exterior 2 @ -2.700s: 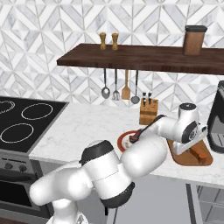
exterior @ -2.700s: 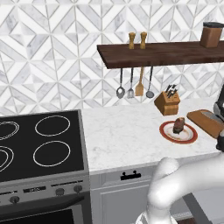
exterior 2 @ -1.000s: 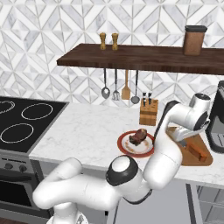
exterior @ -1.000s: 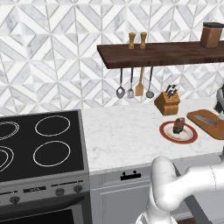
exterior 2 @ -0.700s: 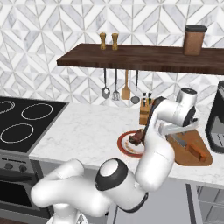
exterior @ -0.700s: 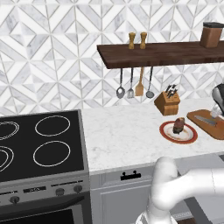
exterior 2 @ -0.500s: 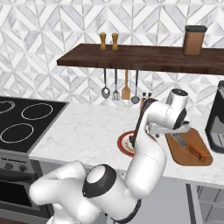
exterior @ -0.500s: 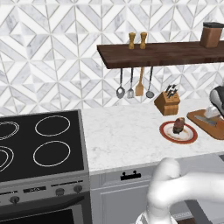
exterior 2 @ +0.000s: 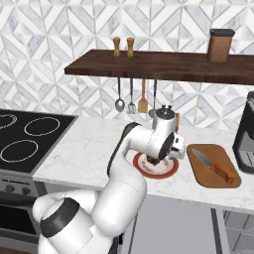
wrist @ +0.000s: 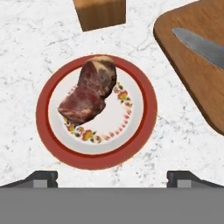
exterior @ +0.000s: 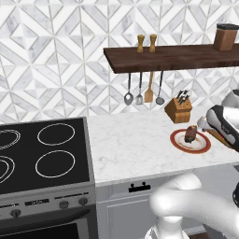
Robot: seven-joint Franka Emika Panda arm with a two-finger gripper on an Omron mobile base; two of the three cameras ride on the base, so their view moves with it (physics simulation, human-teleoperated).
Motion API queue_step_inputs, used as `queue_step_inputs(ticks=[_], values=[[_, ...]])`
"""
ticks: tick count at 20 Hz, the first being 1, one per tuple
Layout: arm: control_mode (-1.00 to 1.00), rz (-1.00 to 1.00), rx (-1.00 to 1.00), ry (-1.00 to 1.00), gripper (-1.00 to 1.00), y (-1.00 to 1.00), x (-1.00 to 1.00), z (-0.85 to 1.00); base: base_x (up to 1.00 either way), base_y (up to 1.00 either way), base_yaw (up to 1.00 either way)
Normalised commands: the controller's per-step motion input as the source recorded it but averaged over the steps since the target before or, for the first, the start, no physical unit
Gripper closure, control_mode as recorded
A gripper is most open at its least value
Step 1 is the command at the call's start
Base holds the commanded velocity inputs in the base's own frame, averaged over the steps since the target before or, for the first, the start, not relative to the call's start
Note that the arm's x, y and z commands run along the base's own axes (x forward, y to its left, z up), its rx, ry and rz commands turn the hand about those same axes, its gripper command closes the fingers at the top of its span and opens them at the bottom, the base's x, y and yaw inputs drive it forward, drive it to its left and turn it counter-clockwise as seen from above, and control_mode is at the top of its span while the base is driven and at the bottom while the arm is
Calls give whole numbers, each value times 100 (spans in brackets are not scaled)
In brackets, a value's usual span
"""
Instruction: Pick up the knife from the drawer and place it on the cutting board. Then place the meat from the plate to the cutting board.
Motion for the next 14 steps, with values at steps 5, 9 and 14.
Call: queue_step_inputs(ticks=[5,9,14], values=[[-100,-31,6,-1,-100,18,58,15,0,0,0],[-100,-15,9,6,-100,-36,56,-17,0,0,0],[-100,-3,7,16,-100,-10,45,-11,0,0,0]])
